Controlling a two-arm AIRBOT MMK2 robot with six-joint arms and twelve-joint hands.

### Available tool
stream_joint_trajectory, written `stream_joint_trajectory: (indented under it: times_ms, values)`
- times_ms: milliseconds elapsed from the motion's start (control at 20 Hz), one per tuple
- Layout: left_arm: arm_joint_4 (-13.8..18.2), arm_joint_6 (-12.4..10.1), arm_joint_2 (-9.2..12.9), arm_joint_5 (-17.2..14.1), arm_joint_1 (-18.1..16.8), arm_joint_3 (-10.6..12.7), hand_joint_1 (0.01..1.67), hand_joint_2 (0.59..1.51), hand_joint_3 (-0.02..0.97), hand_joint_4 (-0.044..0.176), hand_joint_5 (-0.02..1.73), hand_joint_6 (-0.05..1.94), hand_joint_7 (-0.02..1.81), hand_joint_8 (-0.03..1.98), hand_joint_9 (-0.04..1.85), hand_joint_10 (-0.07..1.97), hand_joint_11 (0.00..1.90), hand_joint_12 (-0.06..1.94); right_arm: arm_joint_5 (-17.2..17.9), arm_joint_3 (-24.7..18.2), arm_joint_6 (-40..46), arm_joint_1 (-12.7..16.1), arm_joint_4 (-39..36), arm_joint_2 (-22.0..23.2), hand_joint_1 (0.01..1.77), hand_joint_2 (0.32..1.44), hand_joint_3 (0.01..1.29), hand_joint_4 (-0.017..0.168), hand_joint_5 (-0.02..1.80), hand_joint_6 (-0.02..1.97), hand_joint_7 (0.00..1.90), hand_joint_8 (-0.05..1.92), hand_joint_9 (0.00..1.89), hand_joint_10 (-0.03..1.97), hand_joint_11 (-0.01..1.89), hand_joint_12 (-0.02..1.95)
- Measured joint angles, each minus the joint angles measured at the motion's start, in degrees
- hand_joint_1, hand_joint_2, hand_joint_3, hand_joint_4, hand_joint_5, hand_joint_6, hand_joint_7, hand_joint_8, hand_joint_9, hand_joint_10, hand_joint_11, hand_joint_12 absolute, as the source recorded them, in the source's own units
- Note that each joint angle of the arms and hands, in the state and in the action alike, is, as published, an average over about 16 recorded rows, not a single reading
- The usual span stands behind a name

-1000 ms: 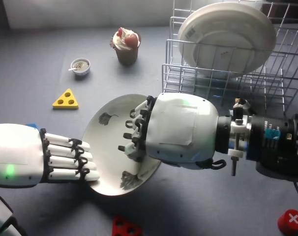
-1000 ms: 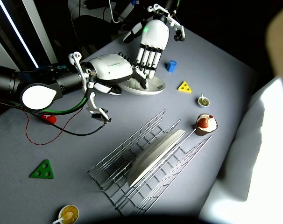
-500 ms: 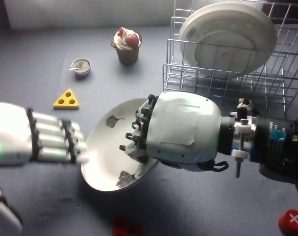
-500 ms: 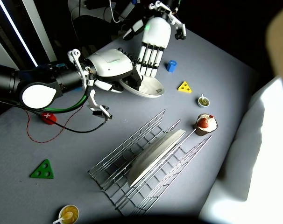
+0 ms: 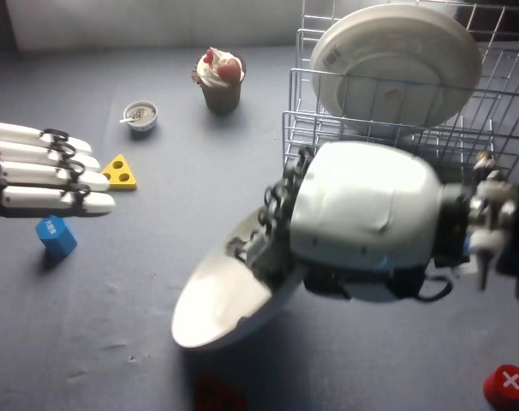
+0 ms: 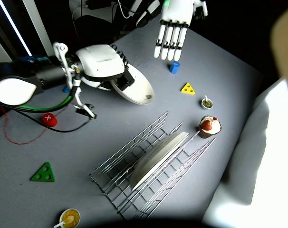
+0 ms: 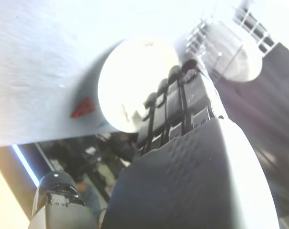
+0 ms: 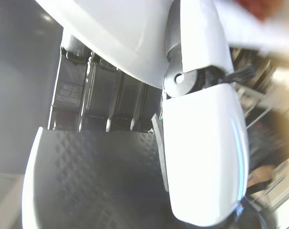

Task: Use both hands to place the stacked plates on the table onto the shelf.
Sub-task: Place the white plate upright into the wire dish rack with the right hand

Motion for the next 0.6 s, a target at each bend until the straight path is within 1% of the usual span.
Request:
stream_joint_trajectory:
  times_ms: [100, 250, 300, 450, 600]
  values:
    - [0.2, 0.0, 1.2, -0.8, -0.8, 0.1, 0.09, 0.887, 0.001, 0.002, 0.04, 0.02, 0.08, 0.01, 0.09, 0.01, 0.13, 0.01, -0.6, -1.8, 4.7, 1.8, -0.1, 2.5, 1.43, 0.95, 0.01, -0.007, 1.00, 0.80, 1.21, 0.31, 1.16, 0.68, 0.99, 1.19]
    - [1.0, 0.0, 2.6, -1.5, -2.0, 0.2, 0.10, 0.889, 0.001, 0.002, 0.04, 0.02, 0.08, 0.01, 0.09, 0.01, 0.14, 0.01, -1.6, -4.0, 12.5, 4.8, -0.7, 6.0, 1.44, 0.95, 0.01, -0.008, 1.00, 0.80, 1.22, 0.31, 1.16, 0.67, 0.97, 1.33]
    - [1.3, 0.0, 3.0, -1.7, -2.3, 0.3, 0.10, 0.889, 0.001, 0.002, 0.04, 0.02, 0.08, 0.01, 0.09, 0.01, 0.14, 0.01, -1.8, -4.5, 15.2, 5.9, -0.9, 7.1, 1.45, 0.95, 0.01, -0.008, 1.00, 0.80, 1.22, 0.32, 1.17, 0.66, 0.97, 1.34]
    - [2.0, 0.0, 3.7, -2.1, -3.4, 0.6, 0.10, 0.889, 0.001, 0.002, 0.04, 0.02, 0.08, 0.01, 0.09, 0.01, 0.14, 0.01, -2.5, -5.5, 24.0, 9.0, -1.6, 9.8, 1.46, 0.95, 0.01, -0.008, 1.00, 0.80, 1.21, 0.34, 1.18, 0.65, 0.97, 1.32]
    - [2.7, -1.3, 4.1, -2.5, -4.5, 0.8, 0.10, 0.891, 0.001, 0.002, 0.04, 0.02, 0.08, 0.01, 0.09, 0.01, 0.14, 0.01, -3.0, -5.6, 32.9, 11.7, -2.1, 11.8, 1.46, 0.95, 0.01, -0.009, 0.98, 0.79, 1.19, 0.40, 1.18, 0.68, 0.99, 1.21]
